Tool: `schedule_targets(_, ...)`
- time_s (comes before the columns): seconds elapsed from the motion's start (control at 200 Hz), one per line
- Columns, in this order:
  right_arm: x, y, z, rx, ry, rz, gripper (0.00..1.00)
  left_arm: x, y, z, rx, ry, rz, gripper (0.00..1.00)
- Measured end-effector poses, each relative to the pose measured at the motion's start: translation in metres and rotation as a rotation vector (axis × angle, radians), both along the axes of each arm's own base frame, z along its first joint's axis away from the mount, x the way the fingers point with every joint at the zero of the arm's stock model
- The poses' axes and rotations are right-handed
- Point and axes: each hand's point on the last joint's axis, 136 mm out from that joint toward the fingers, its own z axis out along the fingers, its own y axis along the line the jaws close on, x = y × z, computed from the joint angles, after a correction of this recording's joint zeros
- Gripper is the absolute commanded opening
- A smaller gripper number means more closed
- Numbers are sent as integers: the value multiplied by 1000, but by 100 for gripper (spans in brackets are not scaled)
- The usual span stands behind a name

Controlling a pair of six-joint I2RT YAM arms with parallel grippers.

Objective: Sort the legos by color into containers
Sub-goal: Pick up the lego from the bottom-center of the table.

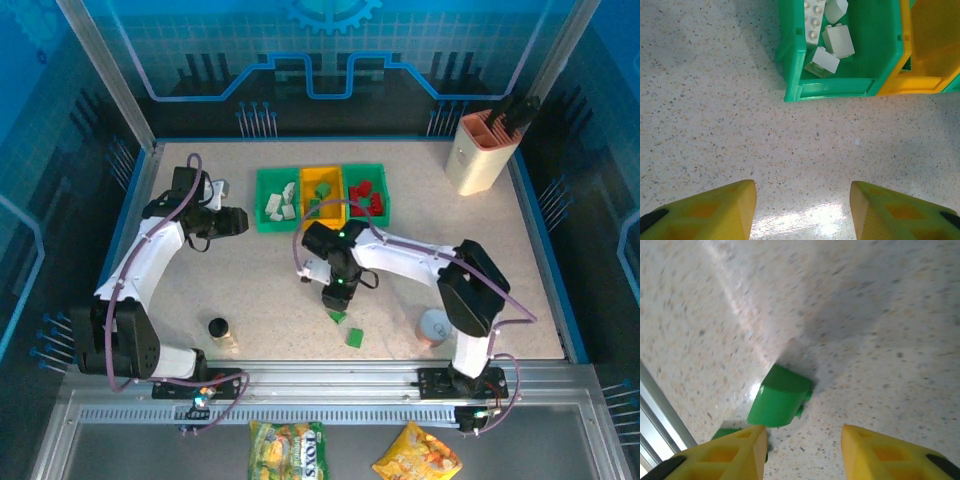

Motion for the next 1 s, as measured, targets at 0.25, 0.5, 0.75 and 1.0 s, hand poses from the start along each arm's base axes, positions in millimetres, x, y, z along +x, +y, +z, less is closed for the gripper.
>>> schedule_targets(0.25, -19, -8, 1, 104, -47, 356, 51, 0, 0, 0, 0, 0, 0, 53)
schedule_targets(0.5, -26, -3, -3, 74, -106, 606, 51, 0, 0, 0, 0, 0, 0, 53)
schedule_targets(0.75, -26, 2, -21, 5, -145, 722, 53, 0, 0, 0, 0, 0, 0, 53)
schedule_targets(1.0, -21, 8, -25, -16, -187, 767, 54, 0, 0, 1, 0, -2, 0, 53)
